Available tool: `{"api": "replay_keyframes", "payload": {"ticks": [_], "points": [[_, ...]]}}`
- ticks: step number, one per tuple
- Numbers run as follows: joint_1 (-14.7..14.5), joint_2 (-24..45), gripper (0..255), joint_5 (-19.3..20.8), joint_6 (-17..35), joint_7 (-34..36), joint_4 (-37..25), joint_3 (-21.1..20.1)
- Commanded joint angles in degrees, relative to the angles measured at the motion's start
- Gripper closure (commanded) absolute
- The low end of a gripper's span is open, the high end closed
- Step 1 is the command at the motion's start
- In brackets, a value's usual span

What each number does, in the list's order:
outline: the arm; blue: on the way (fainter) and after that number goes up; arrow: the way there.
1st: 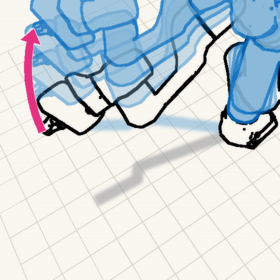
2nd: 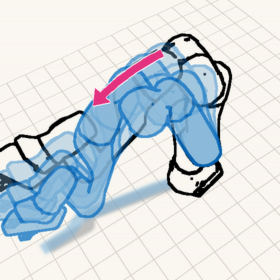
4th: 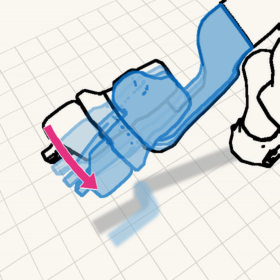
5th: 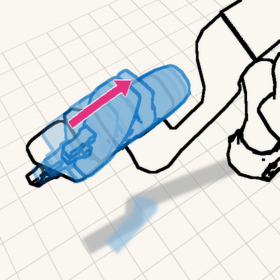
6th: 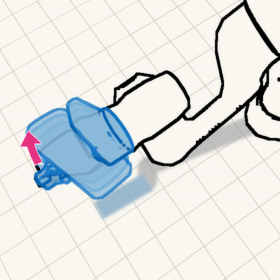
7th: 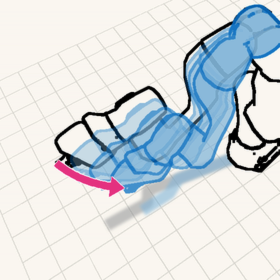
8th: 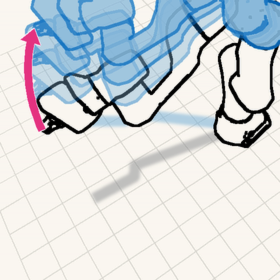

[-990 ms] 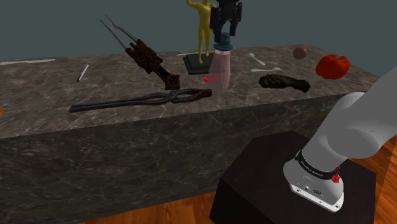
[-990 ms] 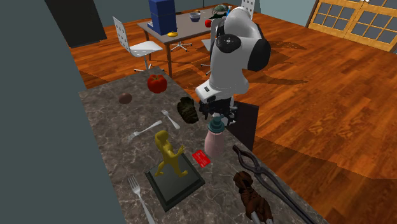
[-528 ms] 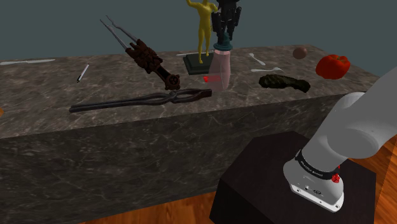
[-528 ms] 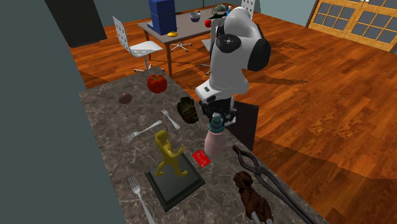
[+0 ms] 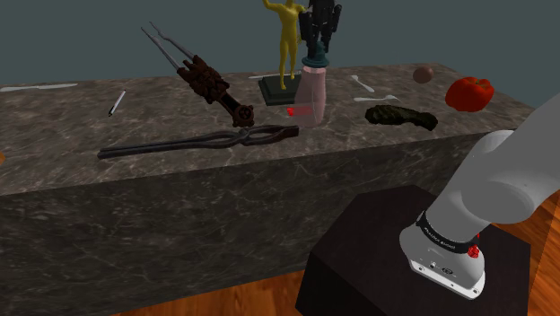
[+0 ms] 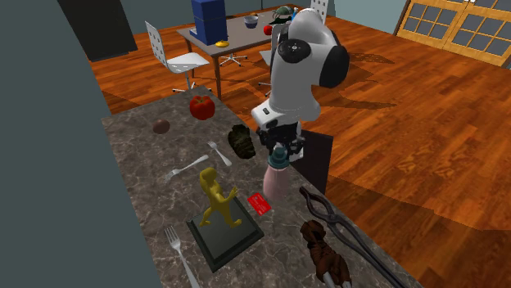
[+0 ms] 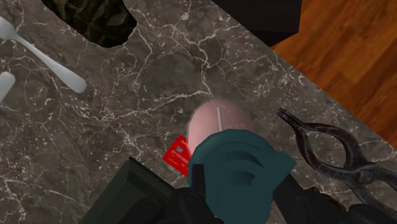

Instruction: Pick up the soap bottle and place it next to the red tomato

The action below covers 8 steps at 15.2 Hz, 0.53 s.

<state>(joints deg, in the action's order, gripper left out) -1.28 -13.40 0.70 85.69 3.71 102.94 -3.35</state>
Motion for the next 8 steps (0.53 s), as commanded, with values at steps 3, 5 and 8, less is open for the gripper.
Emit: {"api": "replay_keyframes", "payload": {"ticks": [3,5,8], "points": [[0.0,0.9,255,0.0,-3.2,0.0,-4.2,-0.1],[0.0,1.5,255,0.1,-4.8,0.0,-6.4,-0.1],[0.0,2.5,255,0.1,-7.3,0.0,-9.8,-0.1]]}}
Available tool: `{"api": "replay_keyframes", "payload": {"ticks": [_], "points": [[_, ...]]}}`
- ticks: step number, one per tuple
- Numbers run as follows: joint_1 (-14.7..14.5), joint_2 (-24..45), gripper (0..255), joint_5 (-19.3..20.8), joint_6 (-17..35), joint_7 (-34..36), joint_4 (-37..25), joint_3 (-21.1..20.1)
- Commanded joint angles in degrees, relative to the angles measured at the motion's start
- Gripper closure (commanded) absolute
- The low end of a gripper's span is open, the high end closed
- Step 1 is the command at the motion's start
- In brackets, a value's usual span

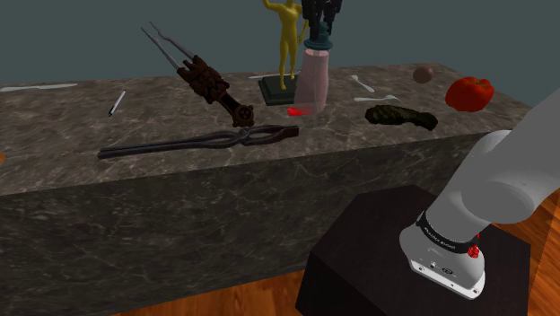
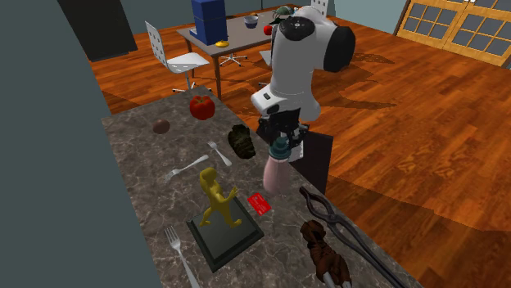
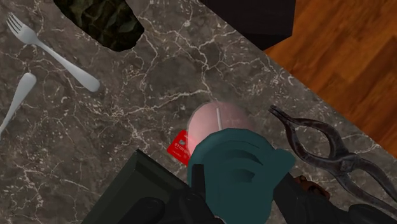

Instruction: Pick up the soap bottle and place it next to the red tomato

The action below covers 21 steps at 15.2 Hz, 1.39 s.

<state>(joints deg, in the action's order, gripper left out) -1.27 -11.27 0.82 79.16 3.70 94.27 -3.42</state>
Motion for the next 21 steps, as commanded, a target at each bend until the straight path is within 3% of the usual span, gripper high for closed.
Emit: {"api": "replay_keyframes", "payload": {"ticks": [1,13,21], "points": [[0.0,0.7,255,0.0,-1.6,0.0,-2.3,0.0],[-0.1,6.6,255,0.4,-12.6,0.1,-19.2,-0.3],[-0.3,13.4,255,1.0,-21.9,0.2,-35.3,-0.6]]}}
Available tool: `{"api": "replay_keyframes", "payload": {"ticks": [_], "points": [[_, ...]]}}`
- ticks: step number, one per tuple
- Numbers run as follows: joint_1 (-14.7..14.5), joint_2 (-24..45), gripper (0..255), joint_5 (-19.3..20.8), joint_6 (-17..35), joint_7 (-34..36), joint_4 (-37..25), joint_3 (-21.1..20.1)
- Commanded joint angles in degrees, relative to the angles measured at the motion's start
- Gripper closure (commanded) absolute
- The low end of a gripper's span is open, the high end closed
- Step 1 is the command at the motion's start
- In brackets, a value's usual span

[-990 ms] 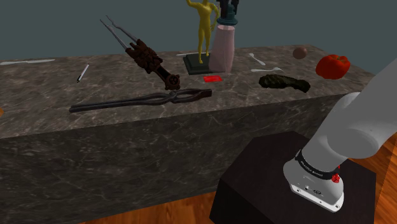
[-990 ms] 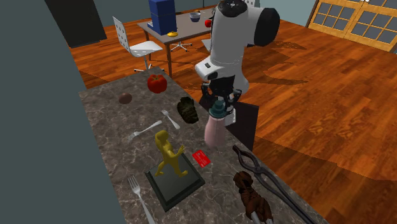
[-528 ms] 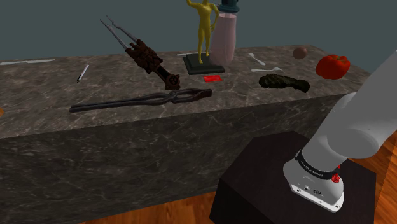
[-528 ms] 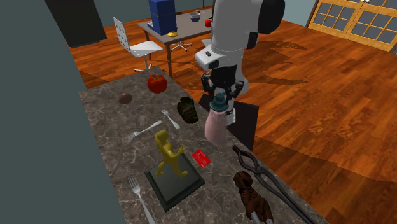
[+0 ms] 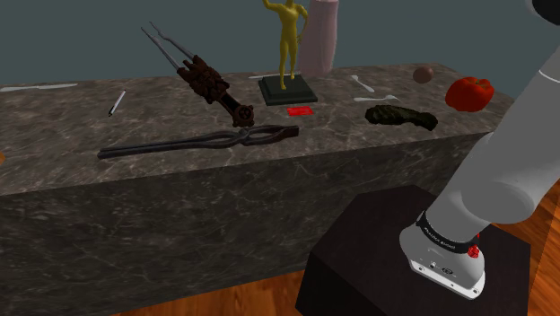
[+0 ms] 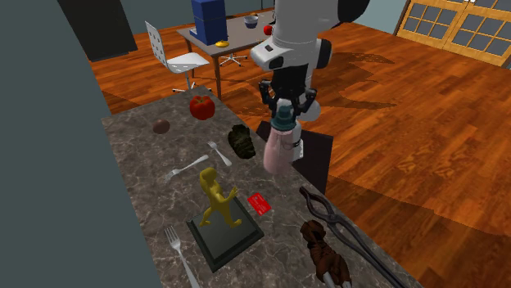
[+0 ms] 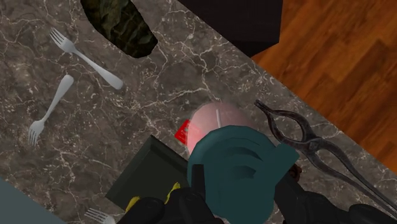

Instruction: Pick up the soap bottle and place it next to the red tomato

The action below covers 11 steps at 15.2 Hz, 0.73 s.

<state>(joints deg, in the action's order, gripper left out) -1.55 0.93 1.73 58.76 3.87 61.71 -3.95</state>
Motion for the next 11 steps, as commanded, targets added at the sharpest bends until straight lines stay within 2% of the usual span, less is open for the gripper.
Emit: {"api": "replay_keyframes", "payload": {"ticks": [1,2,6,11], "points": [[-0.1,2.4,255,0.2,-3.0,0.1,-5.3,-0.1],[-0.1,2.4,255,0.2,-3.0,0.1,-5.4,-0.1],[2.5,-6.1,255,0.2,-0.6,-5.0,5.4,2.4],[4.8,-14.1,255,1.3,0.5,-11.5,14.2,6.1]]}}
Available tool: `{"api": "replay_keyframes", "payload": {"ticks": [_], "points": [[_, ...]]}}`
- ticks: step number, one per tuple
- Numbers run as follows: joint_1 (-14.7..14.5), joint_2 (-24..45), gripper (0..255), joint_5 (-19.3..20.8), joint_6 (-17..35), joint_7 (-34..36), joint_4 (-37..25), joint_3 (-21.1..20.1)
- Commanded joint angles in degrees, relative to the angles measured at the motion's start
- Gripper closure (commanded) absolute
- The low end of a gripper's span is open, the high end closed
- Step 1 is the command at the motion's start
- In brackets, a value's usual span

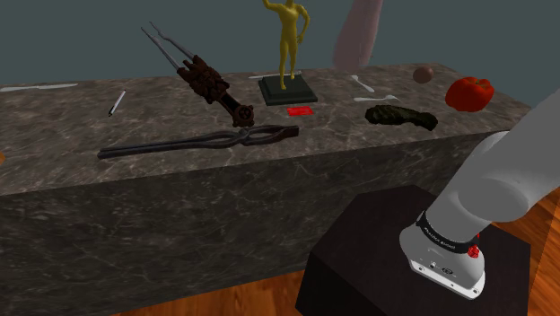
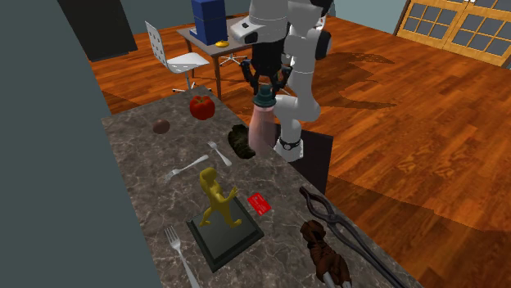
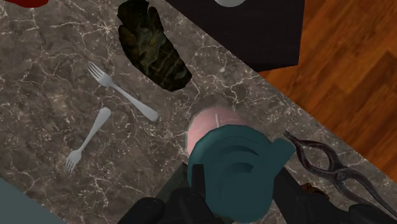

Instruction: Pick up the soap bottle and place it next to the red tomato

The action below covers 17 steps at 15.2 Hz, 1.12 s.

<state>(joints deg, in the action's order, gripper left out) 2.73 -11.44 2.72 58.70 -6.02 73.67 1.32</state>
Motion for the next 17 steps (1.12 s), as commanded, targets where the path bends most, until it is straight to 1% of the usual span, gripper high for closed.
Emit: {"api": "replay_keyframes", "payload": {"ticks": [1,5,9,17], "points": [[0.9,-3.1,255,0.7,0.6,-2.9,3.6,1.6],[2.4,-7.8,255,2.5,0.7,-8.3,8.1,4.9],[3.7,-11.5,255,4.9,0.4,-13.8,11.1,8.4],[5.9,-16.3,255,10.4,-0.1,-25.6,13.5,16.2]]}}
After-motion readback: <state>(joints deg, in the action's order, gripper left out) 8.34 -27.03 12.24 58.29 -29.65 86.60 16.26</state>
